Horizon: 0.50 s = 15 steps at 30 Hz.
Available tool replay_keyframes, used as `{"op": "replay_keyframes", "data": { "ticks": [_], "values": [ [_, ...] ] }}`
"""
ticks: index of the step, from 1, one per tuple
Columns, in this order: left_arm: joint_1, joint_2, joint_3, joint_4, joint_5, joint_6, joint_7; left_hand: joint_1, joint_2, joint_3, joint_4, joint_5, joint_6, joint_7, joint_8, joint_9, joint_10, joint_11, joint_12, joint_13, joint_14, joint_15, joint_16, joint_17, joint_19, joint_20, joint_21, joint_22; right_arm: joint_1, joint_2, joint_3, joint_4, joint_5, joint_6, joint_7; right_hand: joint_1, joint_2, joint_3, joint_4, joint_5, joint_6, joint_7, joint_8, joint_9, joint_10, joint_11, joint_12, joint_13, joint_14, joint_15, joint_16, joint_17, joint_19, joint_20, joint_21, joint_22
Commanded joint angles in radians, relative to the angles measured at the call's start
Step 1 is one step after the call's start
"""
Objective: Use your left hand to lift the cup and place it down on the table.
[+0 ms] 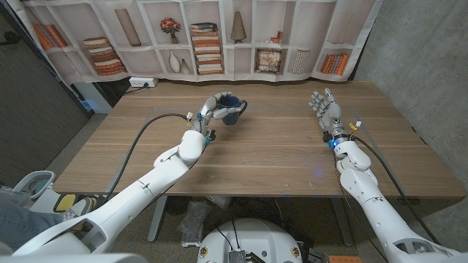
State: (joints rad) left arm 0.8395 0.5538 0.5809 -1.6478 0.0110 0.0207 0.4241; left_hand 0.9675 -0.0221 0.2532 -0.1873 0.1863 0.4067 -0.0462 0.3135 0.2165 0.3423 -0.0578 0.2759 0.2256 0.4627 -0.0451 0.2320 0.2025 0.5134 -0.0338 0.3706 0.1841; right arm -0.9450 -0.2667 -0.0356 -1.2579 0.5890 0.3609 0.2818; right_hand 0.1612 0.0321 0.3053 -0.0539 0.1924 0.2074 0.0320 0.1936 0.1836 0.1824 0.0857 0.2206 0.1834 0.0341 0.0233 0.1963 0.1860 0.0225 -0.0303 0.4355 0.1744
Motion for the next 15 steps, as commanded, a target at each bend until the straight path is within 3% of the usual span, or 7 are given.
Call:
{"op": "replay_keyframes", "data": {
  "ticks": [1,15],
  "values": [
    [0.014,0.012,-0.014,-0.027,0.003,0.002,0.005,0.105,0.114,0.055,0.050,0.008,0.010,0.003,-0.002,0.004,0.081,-0.075,-0.003,0.005,0.007,-0.055,0.000,0.002,0.002,-0.004,0.001,0.003,0.016,0.002,-0.005,0.020,-0.002,0.003,0.008,0.004,0.005,0.003,-0.005,0.000,0.008,0.003,0.006,0.006,0.005,-0.002,0.005,0.006,0.008,0.001,0.004,0.003,0.006,-0.035,-0.006,0.005],
    [0.008,0.021,-0.019,-0.045,0.009,0.031,-0.004,0.103,0.113,0.056,0.052,0.008,0.000,0.001,-0.010,0.004,0.073,-0.070,-0.011,0.007,-0.006,-0.053,-0.008,0.003,-0.015,-0.001,-0.008,0.003,0.029,-0.004,0.002,0.022,-0.009,-0.008,0.000,0.011,0.009,0.006,-0.009,0.001,0.022,0.000,0.010,0.006,0.012,-0.002,0.007,0.006,0.014,-0.002,0.005,0.002,0.012,-0.036,-0.010,0.005]
  ]
}}
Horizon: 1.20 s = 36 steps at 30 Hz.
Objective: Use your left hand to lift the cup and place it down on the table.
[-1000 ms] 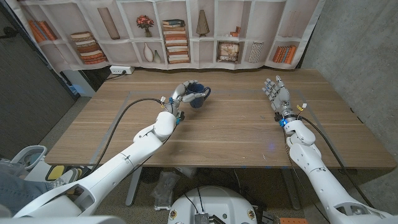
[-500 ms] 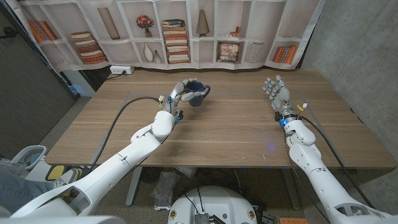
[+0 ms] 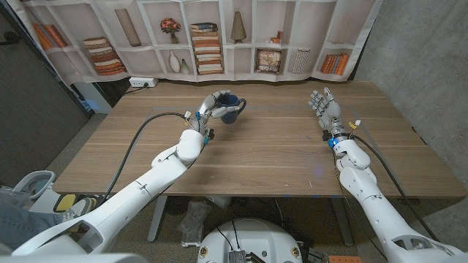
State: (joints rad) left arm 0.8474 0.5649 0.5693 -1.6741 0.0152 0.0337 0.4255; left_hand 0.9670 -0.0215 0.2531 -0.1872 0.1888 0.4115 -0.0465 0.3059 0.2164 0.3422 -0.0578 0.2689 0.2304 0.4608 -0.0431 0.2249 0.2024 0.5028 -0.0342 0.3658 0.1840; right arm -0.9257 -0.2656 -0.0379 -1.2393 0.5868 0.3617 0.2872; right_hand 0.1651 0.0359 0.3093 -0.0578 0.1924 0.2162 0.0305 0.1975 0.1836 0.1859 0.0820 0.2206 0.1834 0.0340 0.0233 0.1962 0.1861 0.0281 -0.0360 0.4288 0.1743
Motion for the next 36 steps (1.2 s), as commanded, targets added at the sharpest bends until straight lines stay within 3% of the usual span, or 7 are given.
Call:
{"op": "replay_keyframes", "data": {
  "ticks": [1,36],
  "values": [
    [0.000,0.010,-0.009,-0.019,0.005,0.019,-0.005,0.104,0.112,0.056,0.052,0.006,-0.005,0.000,-0.003,0.004,0.074,-0.069,-0.005,0.003,-0.004,-0.055,-0.002,0.003,-0.005,0.000,-0.003,0.003,0.011,-0.005,0.004,0.004,-0.009,-0.007,-0.004,0.008,0.006,0.002,-0.006,0.001,0.013,0.001,0.006,0.006,0.009,0.003,0.007,0.006,0.014,-0.002,0.004,0.002,0.007,-0.031,-0.003,0.005],
    [0.006,0.034,-0.027,-0.040,-0.005,-0.006,-0.025,0.103,0.113,0.059,0.055,0.006,0.001,0.002,-0.009,0.005,0.076,-0.072,-0.012,0.008,-0.005,-0.052,-0.006,0.004,-0.010,0.000,-0.008,0.004,-0.004,0.003,-0.001,-0.019,-0.011,0.001,-0.024,-0.011,0.002,-0.010,0.000,-0.003,0.015,0.005,0.003,0.006,0.022,0.003,0.010,0.005,0.026,-0.001,0.008,0.007,0.018,-0.032,-0.014,0.006]
  ]
}}
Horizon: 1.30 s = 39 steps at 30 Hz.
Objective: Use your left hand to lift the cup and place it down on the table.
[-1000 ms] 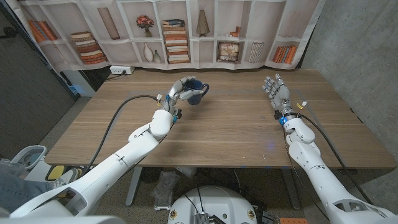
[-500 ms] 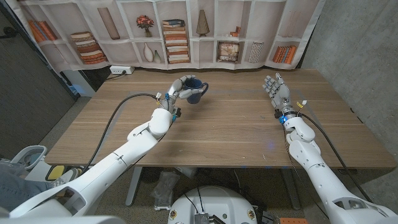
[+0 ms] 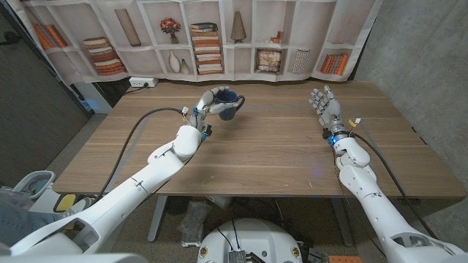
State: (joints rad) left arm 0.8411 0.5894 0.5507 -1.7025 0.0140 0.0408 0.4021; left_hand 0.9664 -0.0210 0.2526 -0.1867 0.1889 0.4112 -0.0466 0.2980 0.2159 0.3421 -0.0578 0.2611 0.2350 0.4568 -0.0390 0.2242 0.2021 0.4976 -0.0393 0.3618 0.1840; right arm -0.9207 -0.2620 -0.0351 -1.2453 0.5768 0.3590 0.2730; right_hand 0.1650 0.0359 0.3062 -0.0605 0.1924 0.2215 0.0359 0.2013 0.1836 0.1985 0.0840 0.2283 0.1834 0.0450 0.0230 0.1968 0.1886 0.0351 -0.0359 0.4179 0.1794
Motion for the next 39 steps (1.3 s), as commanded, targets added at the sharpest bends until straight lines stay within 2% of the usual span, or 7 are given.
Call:
{"op": "replay_keyframes", "data": {
  "ticks": [1,7,8,11,39],
  "values": [
    [0.015,0.011,-0.010,-0.013,-0.005,-0.014,-0.002,0.103,0.113,0.059,0.055,0.006,0.000,0.002,-0.001,0.005,0.077,-0.069,-0.005,0.003,-0.002,-0.056,-0.006,0.005,-0.005,0.006,-0.005,0.004,-0.010,-0.001,-0.004,-0.014,0.000,0.002,-0.011,-0.012,0.002,-0.008,0.004,-0.003,0.010,0.000,-0.001,0.006,0.010,0.002,0.002,0.005,0.015,-0.001,0.007,0.005,0.011,-0.033,-0.004,0.001],
    [0.032,0.020,-0.018,-0.029,-0.008,-0.014,0.003,0.103,0.114,0.060,0.055,0.006,-0.001,0.003,-0.003,0.005,0.078,-0.071,-0.005,0.004,-0.001,-0.056,-0.006,0.005,-0.004,0.006,-0.005,0.004,-0.010,-0.002,-0.009,-0.017,-0.003,-0.002,-0.017,-0.017,0.001,-0.011,0.005,-0.003,0.010,0.001,-0.001,0.006,0.011,0.002,0.002,0.005,0.015,0.000,0.007,0.006,0.011,-0.032,-0.006,0.001],
    [0.036,0.020,-0.020,-0.030,-0.009,-0.015,0.005,0.103,0.114,0.060,0.055,0.006,0.002,0.003,-0.002,0.005,0.078,-0.065,-0.006,0.004,0.000,-0.056,-0.006,0.005,-0.004,0.006,-0.005,0.004,-0.009,-0.001,-0.010,-0.017,-0.001,-0.004,-0.017,-0.017,0.001,-0.011,0.006,-0.003,0.010,0.000,-0.001,0.006,0.011,0.003,0.002,0.005,0.014,0.000,0.007,0.006,0.012,-0.032,-0.006,0.001],
    [0.045,0.021,-0.026,-0.030,-0.014,-0.020,0.011,0.103,0.114,0.061,0.055,0.006,0.002,0.002,-0.003,0.006,0.080,-0.075,-0.006,0.005,-0.001,-0.055,-0.007,0.005,-0.004,0.006,-0.005,0.004,-0.008,0.000,-0.011,-0.017,-0.001,-0.006,-0.019,-0.018,0.001,-0.011,0.006,-0.003,0.010,0.001,-0.001,0.006,0.010,0.001,0.001,0.005,0.014,0.001,0.006,0.006,0.012,-0.032,-0.007,0.001],
    [0.089,0.041,-0.060,-0.057,-0.029,-0.018,0.031,0.103,0.120,0.065,0.058,0.006,0.004,0.005,-0.007,0.006,0.080,-0.071,-0.011,0.008,0.001,-0.053,-0.008,0.006,-0.004,0.008,-0.008,0.004,0.011,0.004,-0.016,0.009,-0.007,-0.007,-0.007,-0.012,0.007,-0.008,0.001,-0.001,0.010,0.001,-0.003,0.006,0.012,0.001,0.000,0.005,0.017,0.000,0.003,0.003,0.016,-0.030,-0.017,0.002]
  ]
}}
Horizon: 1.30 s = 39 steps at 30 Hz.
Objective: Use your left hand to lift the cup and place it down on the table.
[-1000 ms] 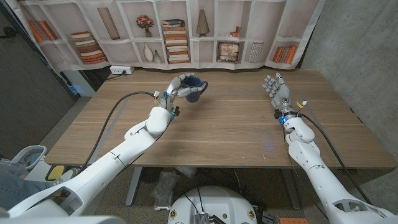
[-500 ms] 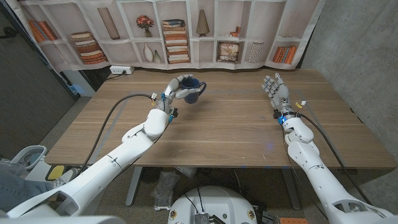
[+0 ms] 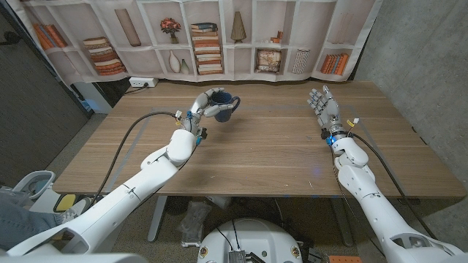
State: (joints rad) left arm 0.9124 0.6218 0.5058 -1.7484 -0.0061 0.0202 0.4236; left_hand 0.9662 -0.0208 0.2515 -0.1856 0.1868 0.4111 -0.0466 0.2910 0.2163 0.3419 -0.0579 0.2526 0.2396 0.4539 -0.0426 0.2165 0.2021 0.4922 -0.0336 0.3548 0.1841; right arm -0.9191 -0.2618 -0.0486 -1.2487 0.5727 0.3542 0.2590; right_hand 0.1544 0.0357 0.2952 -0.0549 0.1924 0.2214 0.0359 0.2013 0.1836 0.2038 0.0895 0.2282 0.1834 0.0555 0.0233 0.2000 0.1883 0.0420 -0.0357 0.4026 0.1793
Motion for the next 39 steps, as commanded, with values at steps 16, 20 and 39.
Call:
{"op": "replay_keyframes", "data": {
  "ticks": [16,20,39],
  "values": [
    [0.055,0.026,-0.038,-0.050,-0.005,0.024,0.036,0.102,0.121,0.068,0.058,0.008,0.007,0.005,-0.002,0.006,0.084,-0.073,-0.005,0.006,0.005,-0.050,-0.001,0.006,0.002,0.003,-0.002,0.004,0.029,0.015,-0.004,0.034,-0.006,-0.002,0.017,0.000,0.009,0.003,-0.006,-0.001,0.010,0.001,-0.003,0.006,0.008,-0.004,0.000,0.005,0.007,0.001,-0.001,0.003,0.011,-0.030,-0.007,0.002],
    [0.070,0.032,-0.049,-0.064,-0.008,0.029,0.045,0.101,0.121,0.068,0.058,0.008,0.008,0.004,-0.003,0.006,0.083,-0.071,-0.006,0.006,0.005,-0.051,-0.001,0.006,0.001,0.003,-0.003,0.004,0.035,0.012,-0.006,0.040,-0.015,0.005,0.023,0.000,0.009,0.003,-0.007,-0.001,0.010,0.002,-0.003,0.006,0.007,-0.003,-0.001,0.005,0.007,0.001,-0.001,0.003,0.010,-0.030,-0.008,0.002],
    [0.118,0.052,-0.101,-0.081,-0.036,0.014,0.068,0.100,0.122,0.070,0.059,0.008,0.012,0.003,-0.005,0.007,0.087,-0.073,-0.008,0.008,0.007,-0.051,-0.002,0.007,-0.001,0.005,-0.005,0.004,0.021,0.009,-0.009,0.009,-0.019,-0.020,0.006,0.002,0.010,0.003,-0.009,-0.001,0.012,0.001,-0.003,0.006,0.008,-0.003,-0.002,0.005,0.007,0.002,-0.003,0.003,0.011,-0.030,-0.014,0.002]
  ]
}}
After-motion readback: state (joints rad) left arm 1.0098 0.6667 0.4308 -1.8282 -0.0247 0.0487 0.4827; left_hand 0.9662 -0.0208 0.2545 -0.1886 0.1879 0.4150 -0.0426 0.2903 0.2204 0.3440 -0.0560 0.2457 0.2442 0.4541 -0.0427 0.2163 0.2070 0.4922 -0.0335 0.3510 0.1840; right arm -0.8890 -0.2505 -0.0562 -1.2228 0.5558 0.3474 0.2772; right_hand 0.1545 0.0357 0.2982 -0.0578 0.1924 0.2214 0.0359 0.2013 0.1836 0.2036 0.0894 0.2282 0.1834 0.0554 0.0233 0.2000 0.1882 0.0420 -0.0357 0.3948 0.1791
